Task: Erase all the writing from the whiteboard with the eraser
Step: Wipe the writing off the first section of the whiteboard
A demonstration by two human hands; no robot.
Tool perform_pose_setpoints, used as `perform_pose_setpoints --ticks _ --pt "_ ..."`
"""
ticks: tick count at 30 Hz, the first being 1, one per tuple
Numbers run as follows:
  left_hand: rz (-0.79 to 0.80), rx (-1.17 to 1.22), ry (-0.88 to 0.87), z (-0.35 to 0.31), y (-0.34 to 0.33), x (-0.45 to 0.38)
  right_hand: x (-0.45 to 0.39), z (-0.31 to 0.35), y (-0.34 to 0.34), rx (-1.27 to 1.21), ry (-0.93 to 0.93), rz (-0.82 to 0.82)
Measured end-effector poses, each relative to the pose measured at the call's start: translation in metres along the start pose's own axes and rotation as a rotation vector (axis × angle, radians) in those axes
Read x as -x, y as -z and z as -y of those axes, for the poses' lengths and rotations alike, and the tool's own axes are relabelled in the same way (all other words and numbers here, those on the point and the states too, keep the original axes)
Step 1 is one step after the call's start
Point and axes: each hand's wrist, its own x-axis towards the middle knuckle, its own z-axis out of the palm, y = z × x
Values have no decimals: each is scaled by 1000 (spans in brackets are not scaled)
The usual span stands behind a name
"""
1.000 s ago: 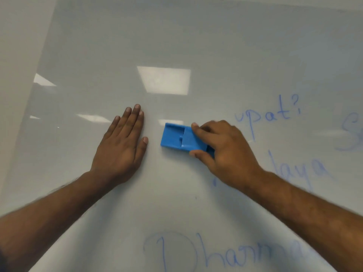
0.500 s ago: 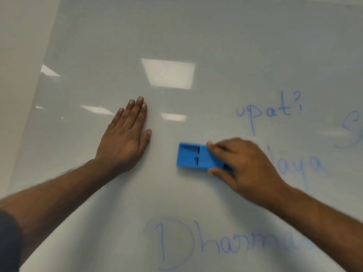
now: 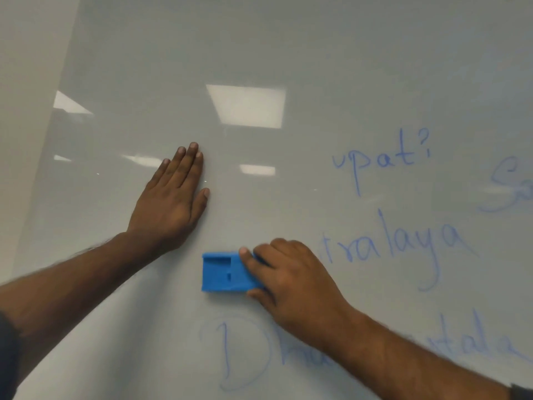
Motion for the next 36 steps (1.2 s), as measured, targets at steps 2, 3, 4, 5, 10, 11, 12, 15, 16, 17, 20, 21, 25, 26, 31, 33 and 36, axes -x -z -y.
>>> perform_pose_setpoints --ticks 2,3,4,5,10,11,12,15,16,17,20,21,25,26,31,33,36 --pt "10 -22 -7 1 3 0 12 -5 3 29 55 66" --pt "13 -28 -7 1 5 1 17 -12 6 52 86 93" --pt "18 -32 -6 1 6 2 21 -20 10 67 107 105" --pt "21 -33 -5 1 7 4 24 -32 16 69 109 100" --pt "19 -27 -30 -13 11 10 10 -108 60 120 -98 -20" --pt "13 -20 -39 -19 11 8 4 -120 68 130 -145 -42" --pt "5 -9 -45 -27 12 5 0 -129 74 128 -187 -61" --pt "-20 41 -52 -55 11 -9 -4 -134 75 88 -262 -92" --pt "-26 57 -58 -65 9 -14 0 -130 72 84 -268 -92" --pt "-32 70 -67 -74 7 -18 7 -123 69 79 -261 -83" --pt "-49 94 -84 -99 1 -30 46 -103 60 55 -167 -13" --pt "-50 101 -86 -106 -1 -32 61 -99 58 53 -125 15" --pt "-47 130 -85 -128 -9 -41 105 -101 59 118 41 101" --pt "-45 138 -82 -132 -11 -42 108 -107 62 144 68 105" --pt "-23 106 -55 -142 -23 -46 88 -149 78 195 -23 26" --pt "-22 93 -52 -142 -25 -45 71 -166 86 204 -82 -2" --pt "-17 87 -53 -141 -24 -45 36 -188 98 197 -181 -77"
